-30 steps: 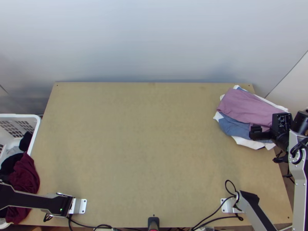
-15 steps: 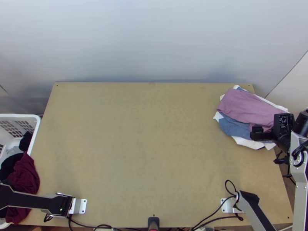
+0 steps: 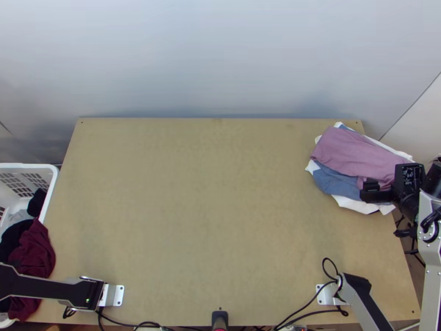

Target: Fold the t-shirt

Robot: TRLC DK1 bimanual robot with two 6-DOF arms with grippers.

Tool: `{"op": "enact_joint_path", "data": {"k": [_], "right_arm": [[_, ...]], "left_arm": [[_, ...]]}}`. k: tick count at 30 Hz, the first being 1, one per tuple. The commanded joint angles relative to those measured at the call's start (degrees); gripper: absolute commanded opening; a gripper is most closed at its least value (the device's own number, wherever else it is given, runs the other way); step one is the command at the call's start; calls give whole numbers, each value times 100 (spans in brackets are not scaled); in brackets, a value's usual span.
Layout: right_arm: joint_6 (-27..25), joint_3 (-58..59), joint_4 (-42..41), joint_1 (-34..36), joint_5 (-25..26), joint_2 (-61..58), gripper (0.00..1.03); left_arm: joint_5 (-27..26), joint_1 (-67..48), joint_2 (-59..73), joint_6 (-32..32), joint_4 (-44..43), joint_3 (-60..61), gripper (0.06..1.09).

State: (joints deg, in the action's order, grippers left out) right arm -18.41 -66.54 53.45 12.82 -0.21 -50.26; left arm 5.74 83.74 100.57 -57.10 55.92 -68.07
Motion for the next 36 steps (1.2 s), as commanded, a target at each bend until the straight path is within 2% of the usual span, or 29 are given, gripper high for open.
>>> {"op": "enact_joint_path", "data": {"k": [1,3,8,11,17,18,21,26,29,33,36], "right_arm": [[66,-34,69,1,3,60,96],[66,-34,95,1,3,87,96],[66,-52,183,1,56,157,96],[66,-78,236,1,82,201,96],[189,-104,315,-7,82,245,96],[215,-122,315,-7,82,245,96],[286,-140,315,-7,82,236,96],[629,-60,333,-113,82,236,96],[839,-43,447,-289,82,271,96],[910,45,544,-341,91,456,96],[910,177,596,-341,91,614,96]], "left_arm": [[6,19,138,-20,-108,128,18],[6,28,155,-12,-196,154,10],[6,37,76,24,-73,22,10],[-187,28,24,243,604,-532,10],[-1365,19,-117,736,2828,-2324,10],[-1391,10,-258,867,2916,-2465,10],[-1549,-69,-961,894,2881,-2439,10],[-2806,-157,-1972,1579,2608,-2201,10],[-3571,-201,-2525,1614,2617,-1780,10],[-4230,-719,-3158,1887,2634,-1384,10],[-4538,-1440,-3316,2493,2617,-1410,10]]}}
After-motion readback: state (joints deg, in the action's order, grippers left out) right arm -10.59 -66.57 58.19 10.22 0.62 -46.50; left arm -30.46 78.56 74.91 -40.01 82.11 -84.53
